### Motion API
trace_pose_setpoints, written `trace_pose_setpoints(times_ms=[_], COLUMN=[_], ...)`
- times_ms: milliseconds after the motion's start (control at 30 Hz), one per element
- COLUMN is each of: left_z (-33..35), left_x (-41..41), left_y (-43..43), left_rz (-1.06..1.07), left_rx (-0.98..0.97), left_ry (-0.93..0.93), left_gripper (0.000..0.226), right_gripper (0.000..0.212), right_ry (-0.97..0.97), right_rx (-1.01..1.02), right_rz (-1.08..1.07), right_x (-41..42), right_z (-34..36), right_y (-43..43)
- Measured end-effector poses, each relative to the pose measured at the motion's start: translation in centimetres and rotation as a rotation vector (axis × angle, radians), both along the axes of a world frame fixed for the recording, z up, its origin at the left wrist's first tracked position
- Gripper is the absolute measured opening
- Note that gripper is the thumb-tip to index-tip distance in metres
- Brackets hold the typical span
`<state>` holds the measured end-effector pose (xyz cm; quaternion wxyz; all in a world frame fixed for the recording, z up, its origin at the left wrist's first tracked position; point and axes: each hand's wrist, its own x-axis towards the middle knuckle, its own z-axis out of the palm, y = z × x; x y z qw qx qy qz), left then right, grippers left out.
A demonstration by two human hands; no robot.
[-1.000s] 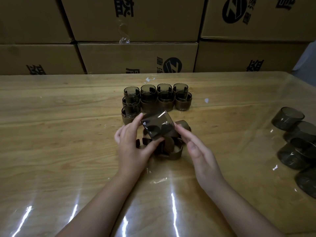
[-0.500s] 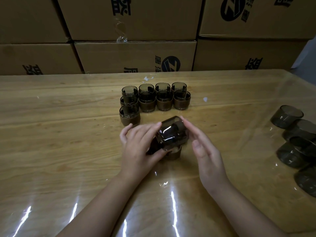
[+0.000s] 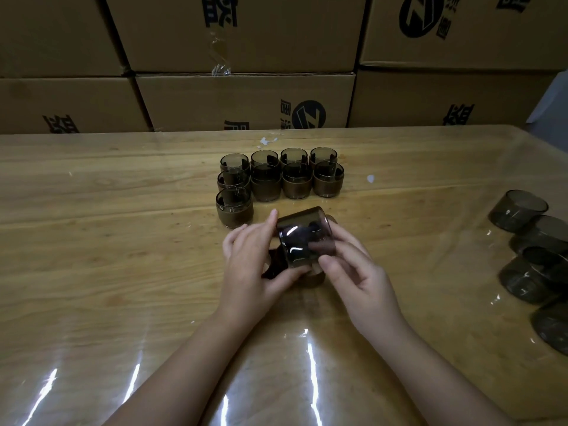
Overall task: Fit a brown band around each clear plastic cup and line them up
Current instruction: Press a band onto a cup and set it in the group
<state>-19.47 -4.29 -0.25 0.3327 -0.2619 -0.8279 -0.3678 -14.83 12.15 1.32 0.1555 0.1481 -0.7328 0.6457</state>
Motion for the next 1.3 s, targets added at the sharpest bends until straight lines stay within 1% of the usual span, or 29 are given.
trace_pose_setpoints(times_ms=[100,167,267,367,467,533,567,633,667,733,867,933,1033,1167,1300], left_z=[0.5,0.9,1.2,1.3,1.0,0.7,0.7,0.6,0.6,0.5,0.4,0.3,0.3,0.4,0.4], left_x=[0.7,1.5,2.6,3.0,2.9,2.8,2.7,2.6,2.5,2.4,2.7,2.7,2.6,2.1,2.1], left_y=[0.5,1.3,2.7,3.2,3.1,3.1,3.1,2.9,2.8,2.7,2.8,2.9,3.0,2.7,2.7], left_rz=[-0.12,-0.207,-0.277,-0.309,-0.328,-0.335,-0.333,-0.316,-0.303,-0.281,-0.239,-0.227,-0.224,-0.191,-0.197], left_rx=[-0.003,-0.012,-0.027,-0.033,-0.096,-0.101,-0.096,-0.103,-0.113,-0.114,-0.061,-0.047,-0.015,0.039,0.047], left_ry=[-0.092,-0.095,-0.037,-0.011,0.031,0.03,0.024,0.027,0.04,0.065,0.068,0.065,0.044,0.024,0.031], left_gripper=[0.079,0.078,0.073,0.07,0.067,0.067,0.068,0.069,0.07,0.07,0.073,0.072,0.07,0.07,0.072], right_gripper=[0.017,0.012,0.02,0.021,0.022,0.022,0.024,0.038,0.042,0.042,0.022,0.018,0.02,0.02,0.019], right_ry=[-0.058,-0.087,-0.103,-0.121,-0.159,-0.164,-0.174,-0.179,-0.169,-0.141,-0.111,-0.109,-0.126,-0.13,-0.142], right_rx=[-0.008,0.001,-0.04,-0.147,-0.294,-0.383,-0.442,-0.505,-0.492,-0.466,-0.423,-0.39,-0.343,-0.204,-0.175], right_rz=[-0.011,-0.028,-0.098,-0.122,-0.118,-0.108,-0.086,-0.042,-0.039,-0.029,-0.013,-0.012,-0.012,0.0,-0.032], right_x=[-0.1,-0.1,-0.2,-0.3,-0.2,-0.2,-0.2,-0.1,-0.1,0.0,0.0,0.0,0.1,0.3,0.4], right_z=[-0.1,-0.2,-0.2,-0.1,0.1,0.4,0.6,1.0,1.1,1.2,1.0,0.8,0.5,0.4,0.3], right_y=[0.1,0.0,0.0,0.2,0.2,0.2,0.2,0.3,0.3,0.2,0.2,0.3,0.3,-0.2,-0.7])
